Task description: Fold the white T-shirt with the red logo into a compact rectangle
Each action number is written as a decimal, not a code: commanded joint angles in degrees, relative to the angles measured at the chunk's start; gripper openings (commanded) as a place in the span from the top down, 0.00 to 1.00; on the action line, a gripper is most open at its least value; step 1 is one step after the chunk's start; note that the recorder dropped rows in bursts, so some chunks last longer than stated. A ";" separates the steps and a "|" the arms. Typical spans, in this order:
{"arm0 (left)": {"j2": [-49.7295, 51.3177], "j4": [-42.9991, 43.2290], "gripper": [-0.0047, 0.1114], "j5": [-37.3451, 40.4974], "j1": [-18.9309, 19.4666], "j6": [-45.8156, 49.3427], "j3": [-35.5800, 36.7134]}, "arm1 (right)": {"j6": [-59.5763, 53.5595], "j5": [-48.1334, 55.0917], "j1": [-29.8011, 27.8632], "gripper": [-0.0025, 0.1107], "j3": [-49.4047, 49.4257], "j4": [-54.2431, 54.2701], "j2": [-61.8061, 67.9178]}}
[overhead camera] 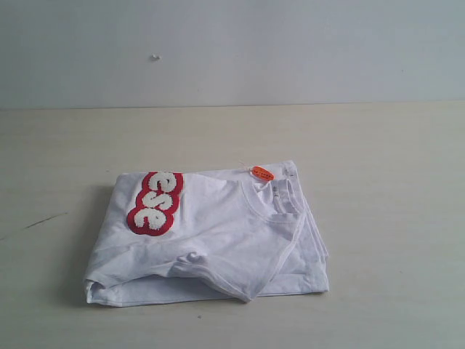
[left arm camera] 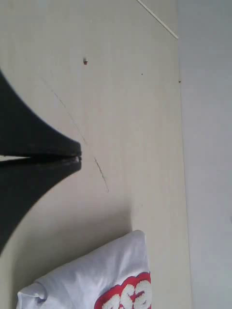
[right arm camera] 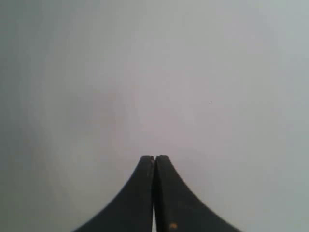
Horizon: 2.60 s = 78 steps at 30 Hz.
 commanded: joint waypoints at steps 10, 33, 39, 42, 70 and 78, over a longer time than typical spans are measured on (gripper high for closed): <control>-0.27 -0.37 0.96 -0.39 0.11 -0.30 0.07 | -3.00 -2.07 -0.09 0.98 1.14 -2.93 -0.11; -0.27 -0.37 0.96 -0.39 0.11 -0.13 0.07 | 10.59 -15.56 -19.24 0.98 21.13 -24.47 -0.11; -0.27 -0.37 0.96 -0.39 0.11 -0.13 0.07 | 10.59 -15.01 -20.24 0.98 26.50 -24.15 -0.11; -0.27 -0.37 0.96 -0.39 0.11 -0.13 0.07 | 10.99 -8.50 -20.24 0.98 26.50 -24.14 -0.11; -0.27 -0.37 0.96 -0.39 0.11 0.06 0.07 | 17.61 9.65 -20.10 0.98 26.50 -23.82 -0.11; -0.27 -0.37 0.96 -0.39 0.11 0.06 0.07 | 17.61 9.65 -20.10 0.98 26.50 -23.82 -0.11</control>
